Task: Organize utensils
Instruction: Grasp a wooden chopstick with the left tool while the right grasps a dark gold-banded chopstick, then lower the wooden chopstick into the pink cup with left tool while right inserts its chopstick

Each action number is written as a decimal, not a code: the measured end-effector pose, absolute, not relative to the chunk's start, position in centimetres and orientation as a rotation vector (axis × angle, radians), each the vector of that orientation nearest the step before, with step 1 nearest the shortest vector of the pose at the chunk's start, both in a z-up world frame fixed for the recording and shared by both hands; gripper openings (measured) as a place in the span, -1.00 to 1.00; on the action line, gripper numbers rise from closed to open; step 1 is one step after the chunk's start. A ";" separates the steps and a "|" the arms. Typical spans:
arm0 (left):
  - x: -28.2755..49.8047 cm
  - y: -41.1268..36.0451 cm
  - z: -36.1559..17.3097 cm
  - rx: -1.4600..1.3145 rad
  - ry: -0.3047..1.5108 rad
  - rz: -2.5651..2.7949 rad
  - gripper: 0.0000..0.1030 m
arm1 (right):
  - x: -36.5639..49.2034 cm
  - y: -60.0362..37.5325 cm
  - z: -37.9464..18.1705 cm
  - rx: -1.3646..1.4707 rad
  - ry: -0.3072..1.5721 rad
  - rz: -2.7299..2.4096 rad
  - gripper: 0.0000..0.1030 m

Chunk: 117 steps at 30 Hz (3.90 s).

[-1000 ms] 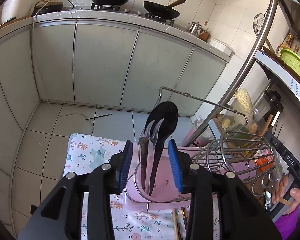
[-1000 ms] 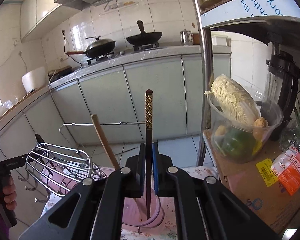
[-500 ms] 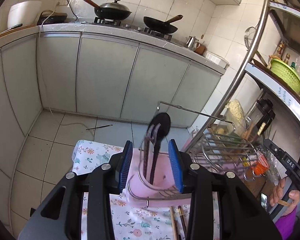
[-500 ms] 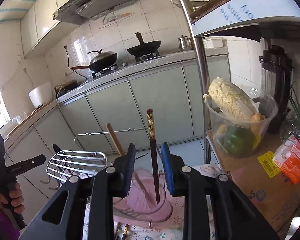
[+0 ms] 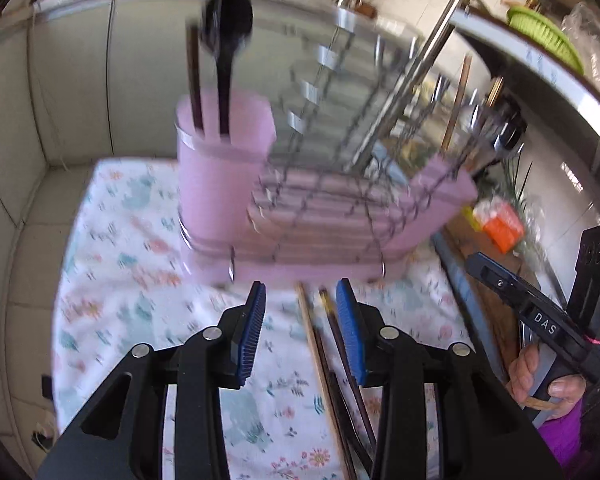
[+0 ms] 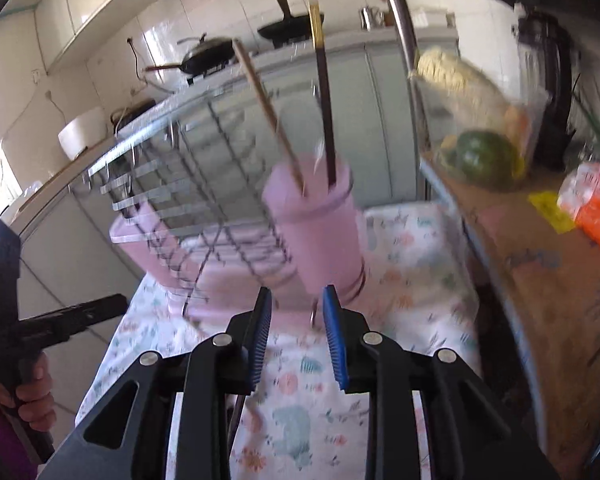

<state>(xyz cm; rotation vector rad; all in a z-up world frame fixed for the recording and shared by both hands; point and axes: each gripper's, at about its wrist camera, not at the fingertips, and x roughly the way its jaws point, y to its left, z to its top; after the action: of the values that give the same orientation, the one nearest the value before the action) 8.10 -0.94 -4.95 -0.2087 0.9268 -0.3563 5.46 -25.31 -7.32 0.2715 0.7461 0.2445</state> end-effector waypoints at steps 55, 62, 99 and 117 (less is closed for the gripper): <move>10.3 -0.4 -14.5 -0.234 1.251 -0.237 -0.84 | 9.3 -20.8 -17.7 0.286 1.191 0.348 -0.78; 11.2 -1.4 -14.8 -0.227 1.279 -0.261 -0.82 | 9.8 -23.1 -17.3 0.379 1.211 0.358 -0.68; 6.3 3.5 -5.0 -0.304 0.877 -0.327 -0.88 | 5.1 -25.6 -8.1 0.398 0.836 0.333 -0.89; 3.6 7.6 10.3 -0.334 0.388 -0.263 -0.88 | 2.6 -27.3 6.5 0.303 0.376 0.249 -0.89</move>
<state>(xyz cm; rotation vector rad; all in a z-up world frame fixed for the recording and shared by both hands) 3.62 7.64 10.31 -0.3339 0.3878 -0.2629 2.62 -27.27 6.47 0.3027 0.3755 0.2490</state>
